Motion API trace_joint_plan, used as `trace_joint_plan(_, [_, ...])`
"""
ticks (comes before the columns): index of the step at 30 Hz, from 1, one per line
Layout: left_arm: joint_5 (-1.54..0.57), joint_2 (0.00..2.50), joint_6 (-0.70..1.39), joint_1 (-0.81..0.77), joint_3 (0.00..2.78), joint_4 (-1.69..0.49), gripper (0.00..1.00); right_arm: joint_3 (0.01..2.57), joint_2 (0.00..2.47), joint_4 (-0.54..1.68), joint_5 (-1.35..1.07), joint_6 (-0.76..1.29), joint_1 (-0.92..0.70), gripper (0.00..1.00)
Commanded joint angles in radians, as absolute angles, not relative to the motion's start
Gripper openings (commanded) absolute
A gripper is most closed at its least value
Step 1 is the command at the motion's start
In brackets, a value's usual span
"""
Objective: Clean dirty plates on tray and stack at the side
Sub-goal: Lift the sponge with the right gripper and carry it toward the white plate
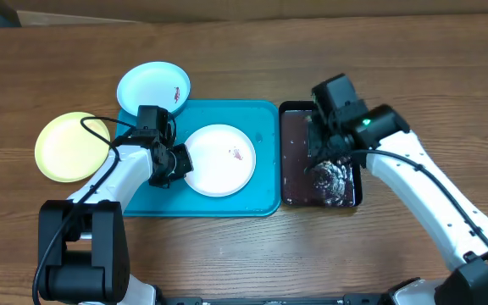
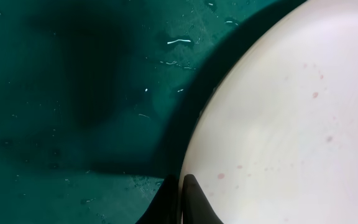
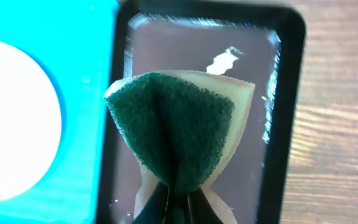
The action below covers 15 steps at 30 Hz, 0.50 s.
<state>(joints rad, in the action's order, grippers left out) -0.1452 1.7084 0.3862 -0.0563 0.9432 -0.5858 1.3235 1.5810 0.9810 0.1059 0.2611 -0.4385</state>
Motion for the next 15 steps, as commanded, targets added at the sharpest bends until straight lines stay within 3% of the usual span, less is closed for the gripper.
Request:
trace_joint_plan(1, [-0.131,1.7,0.374,-0.056,0.957,-0.586,0.04,1.389,1.573,0.986,0.008,0.254,-0.435,0.04])
trace_joint_plan(8, [-0.131,1.7,0.374,-0.073,0.957,-0.577,0.04,1.389,1.599,0.868,-0.191,0.262,-0.454,0.04])
trace_joint_plan(15, [-0.129,1.7,0.374,-0.094,0.957,-0.57,0.04,1.389,1.723,0.757,-0.173,0.262,-0.568,0.04])
